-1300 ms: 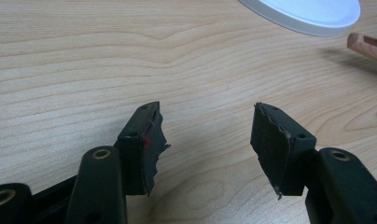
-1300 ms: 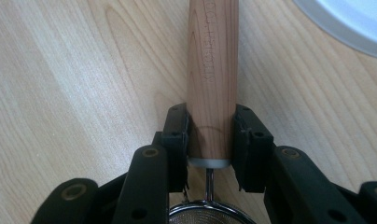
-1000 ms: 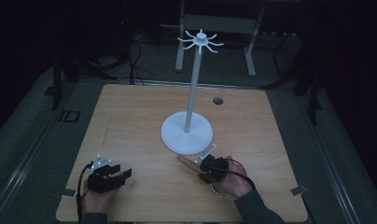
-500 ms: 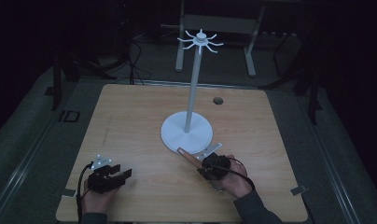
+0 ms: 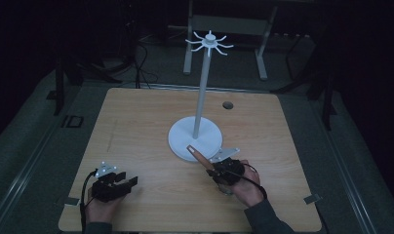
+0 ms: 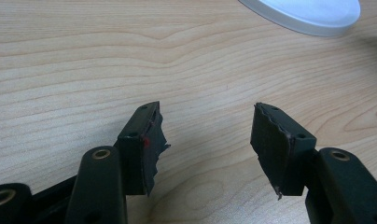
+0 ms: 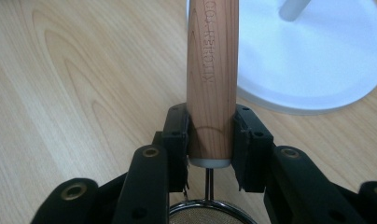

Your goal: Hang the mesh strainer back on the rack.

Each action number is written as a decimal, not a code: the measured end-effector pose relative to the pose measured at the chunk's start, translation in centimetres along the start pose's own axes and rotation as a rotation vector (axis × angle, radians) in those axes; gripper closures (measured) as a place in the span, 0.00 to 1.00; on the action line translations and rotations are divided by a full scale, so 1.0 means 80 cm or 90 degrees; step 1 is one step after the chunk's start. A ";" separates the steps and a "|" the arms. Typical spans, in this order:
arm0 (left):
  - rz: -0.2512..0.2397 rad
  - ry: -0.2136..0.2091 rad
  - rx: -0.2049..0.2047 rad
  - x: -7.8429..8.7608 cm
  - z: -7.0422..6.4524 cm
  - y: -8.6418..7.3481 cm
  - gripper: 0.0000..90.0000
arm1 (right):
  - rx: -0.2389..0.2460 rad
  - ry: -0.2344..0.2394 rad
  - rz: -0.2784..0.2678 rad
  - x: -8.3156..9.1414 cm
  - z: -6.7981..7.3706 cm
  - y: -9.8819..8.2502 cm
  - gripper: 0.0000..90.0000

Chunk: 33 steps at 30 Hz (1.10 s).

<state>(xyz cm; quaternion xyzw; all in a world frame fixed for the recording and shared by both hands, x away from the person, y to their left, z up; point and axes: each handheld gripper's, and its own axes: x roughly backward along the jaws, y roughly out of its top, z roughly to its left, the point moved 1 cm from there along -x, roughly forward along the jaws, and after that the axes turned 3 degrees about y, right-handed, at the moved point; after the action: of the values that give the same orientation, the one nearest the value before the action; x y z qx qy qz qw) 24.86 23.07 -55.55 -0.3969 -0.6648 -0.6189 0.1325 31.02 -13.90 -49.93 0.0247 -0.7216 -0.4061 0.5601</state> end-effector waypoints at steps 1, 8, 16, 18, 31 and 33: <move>0.000 0.000 0.000 0.000 0.000 0.000 0.48 | -0.001 -0.001 -0.004 0.001 -0.001 0.000 0.77; -0.002 0.000 0.003 0.000 0.000 0.000 0.48 | -0.014 -0.013 -0.031 0.006 -0.004 0.001 0.77; -0.002 0.001 0.004 0.000 0.000 0.000 0.48 | -0.030 -0.029 -0.064 0.013 -0.008 0.003 0.77; -0.002 0.001 0.004 0.000 0.000 0.000 0.48 | -0.036 -0.031 -0.072 0.015 -0.009 0.004 0.77; -0.003 0.000 0.005 0.000 0.000 0.000 0.48 | -0.066 -0.049 -0.129 0.026 -0.014 0.008 0.77; -0.003 0.000 0.005 0.000 0.000 0.000 0.48 | -0.070 -0.051 -0.138 0.028 -0.014 0.009 0.77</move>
<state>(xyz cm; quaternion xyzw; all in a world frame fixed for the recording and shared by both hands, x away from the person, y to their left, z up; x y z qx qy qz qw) 24.85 23.09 -55.55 -0.3946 -0.6683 -0.6165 0.1326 31.38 -15.17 -47.66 0.0556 -0.7133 -0.5038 0.4842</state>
